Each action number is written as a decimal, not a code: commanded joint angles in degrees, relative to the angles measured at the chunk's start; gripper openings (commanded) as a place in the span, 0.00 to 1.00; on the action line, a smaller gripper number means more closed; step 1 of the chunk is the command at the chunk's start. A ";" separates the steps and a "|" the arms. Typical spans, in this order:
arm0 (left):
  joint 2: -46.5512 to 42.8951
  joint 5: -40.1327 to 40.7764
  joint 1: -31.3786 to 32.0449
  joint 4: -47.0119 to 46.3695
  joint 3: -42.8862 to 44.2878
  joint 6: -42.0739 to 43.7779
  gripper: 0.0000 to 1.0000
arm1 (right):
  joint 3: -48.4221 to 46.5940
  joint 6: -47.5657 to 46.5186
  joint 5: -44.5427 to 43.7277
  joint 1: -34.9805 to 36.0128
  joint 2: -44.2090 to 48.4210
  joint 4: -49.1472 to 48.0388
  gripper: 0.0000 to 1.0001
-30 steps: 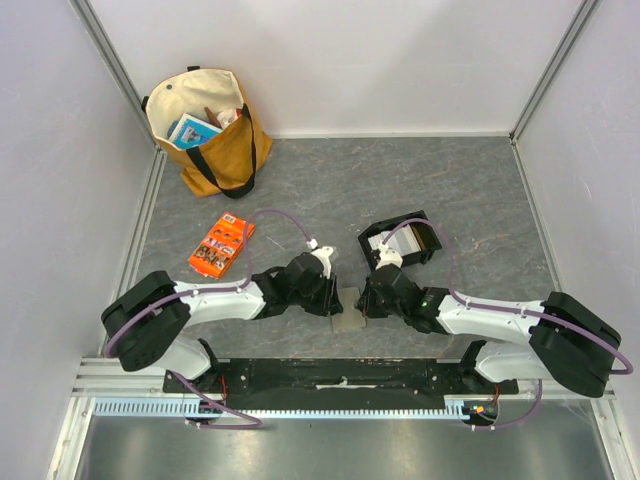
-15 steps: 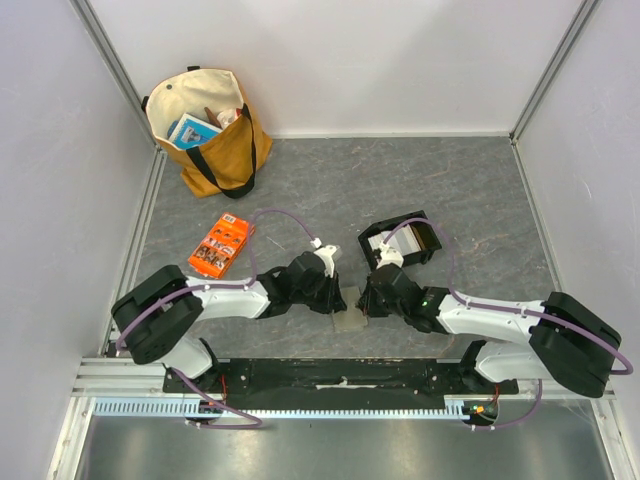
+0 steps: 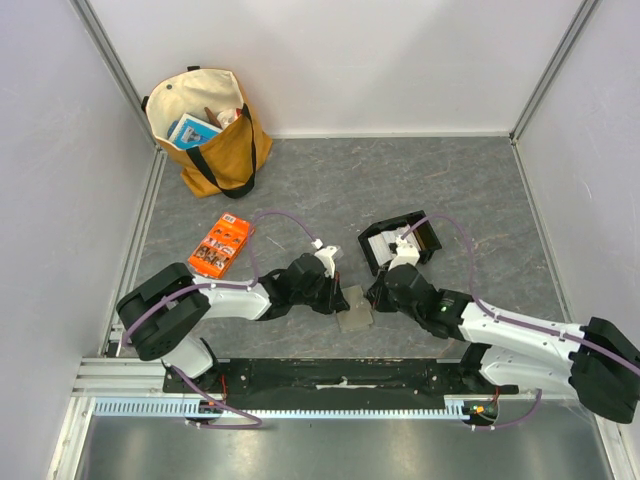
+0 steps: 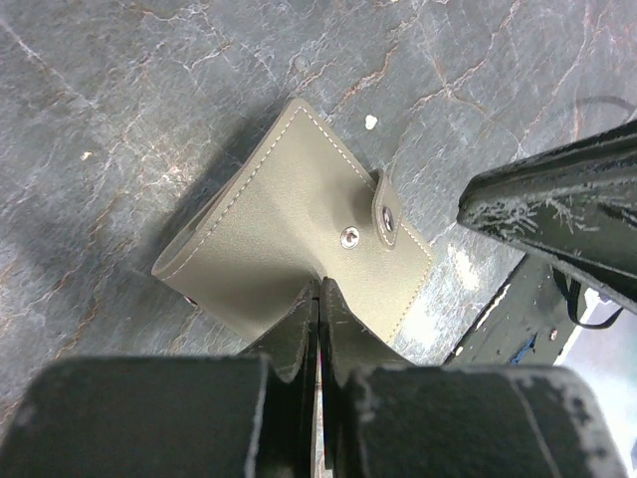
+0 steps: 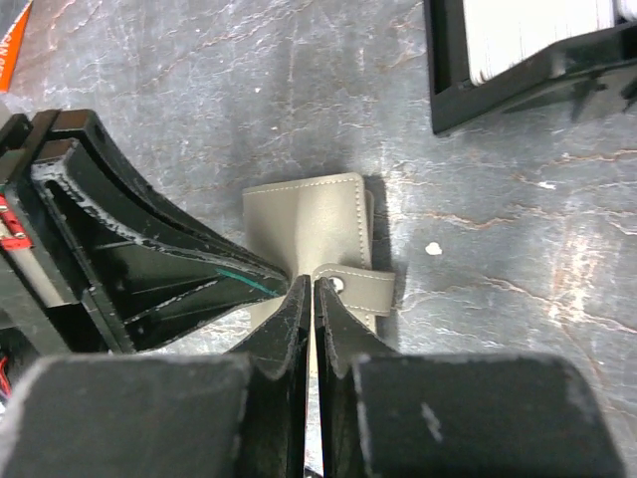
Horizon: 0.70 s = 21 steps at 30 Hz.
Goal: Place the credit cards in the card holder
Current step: Close the card holder at the center of the board.
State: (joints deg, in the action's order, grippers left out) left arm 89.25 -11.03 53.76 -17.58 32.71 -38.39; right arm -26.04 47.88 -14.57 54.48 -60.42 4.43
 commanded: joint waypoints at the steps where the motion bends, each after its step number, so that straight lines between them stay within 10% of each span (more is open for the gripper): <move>1: 1.98 1.10 0.56 5.81 -2.21 0.51 0.02 | -0.41 -0.24 -4.24 -0.34 0.14 4.36 0.08; 21: -0.48 0.30 0.56 9.32 -1.95 2.00 0.02 | -1.38 -1.38 -1.34 -0.60 -7.60 0.59 0.06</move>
State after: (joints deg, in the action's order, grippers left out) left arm 88.47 -11.05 53.76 -16.32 32.62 -38.35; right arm -26.04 47.46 -16.21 54.13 -67.59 7.14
